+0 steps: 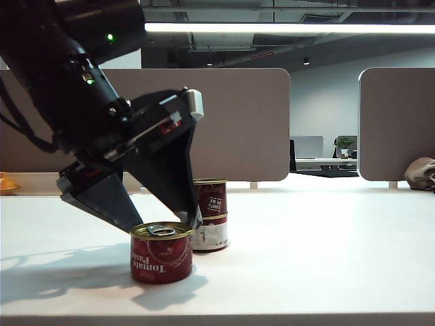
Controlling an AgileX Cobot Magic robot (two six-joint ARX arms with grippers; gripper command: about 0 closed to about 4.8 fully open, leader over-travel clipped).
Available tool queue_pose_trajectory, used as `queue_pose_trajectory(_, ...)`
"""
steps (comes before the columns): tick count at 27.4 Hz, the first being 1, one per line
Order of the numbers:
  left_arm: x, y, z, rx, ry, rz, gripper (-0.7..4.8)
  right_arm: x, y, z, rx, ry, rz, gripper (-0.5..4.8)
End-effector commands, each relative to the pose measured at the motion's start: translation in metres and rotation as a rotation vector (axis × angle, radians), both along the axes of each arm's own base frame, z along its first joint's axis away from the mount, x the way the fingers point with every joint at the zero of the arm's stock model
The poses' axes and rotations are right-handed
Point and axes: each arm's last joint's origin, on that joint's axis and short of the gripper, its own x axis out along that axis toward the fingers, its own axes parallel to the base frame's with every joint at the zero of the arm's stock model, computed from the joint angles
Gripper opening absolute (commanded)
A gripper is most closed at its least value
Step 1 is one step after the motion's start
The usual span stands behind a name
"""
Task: Pick up the cans one by one and stack them together.
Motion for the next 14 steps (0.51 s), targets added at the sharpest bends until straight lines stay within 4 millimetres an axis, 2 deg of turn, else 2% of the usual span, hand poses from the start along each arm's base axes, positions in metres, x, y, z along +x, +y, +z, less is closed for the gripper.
queue_pose_trajectory(1, 0.0044, -0.0046, -0.0018, 0.004, 0.004, -0.006, 4.71, 0.0003, 0.0003, 0.0016, 0.016, -0.002, -0.003, -0.05)
queue_pose_trajectory(5, 0.0083, -0.0079, -0.0036, 0.023, 0.026, -0.007, 4.55, 0.0003, 0.0003, 0.0016, 0.017, 0.0, -0.005, -0.05)
queue_pose_trajectory(9, 0.0087, -0.0076, -0.0038, 0.055, 0.043, 0.0, 3.71, 0.0007, 0.0001, 0.0016, 0.012, -0.007, -0.022, -0.05)
queue_pose_trajectory(14, 0.0066, -0.0048, -0.0064, 0.104, 0.058, 0.007, 3.71, 0.0009, -0.0001, 0.0016, 0.01, -0.01, -0.029, -0.05)
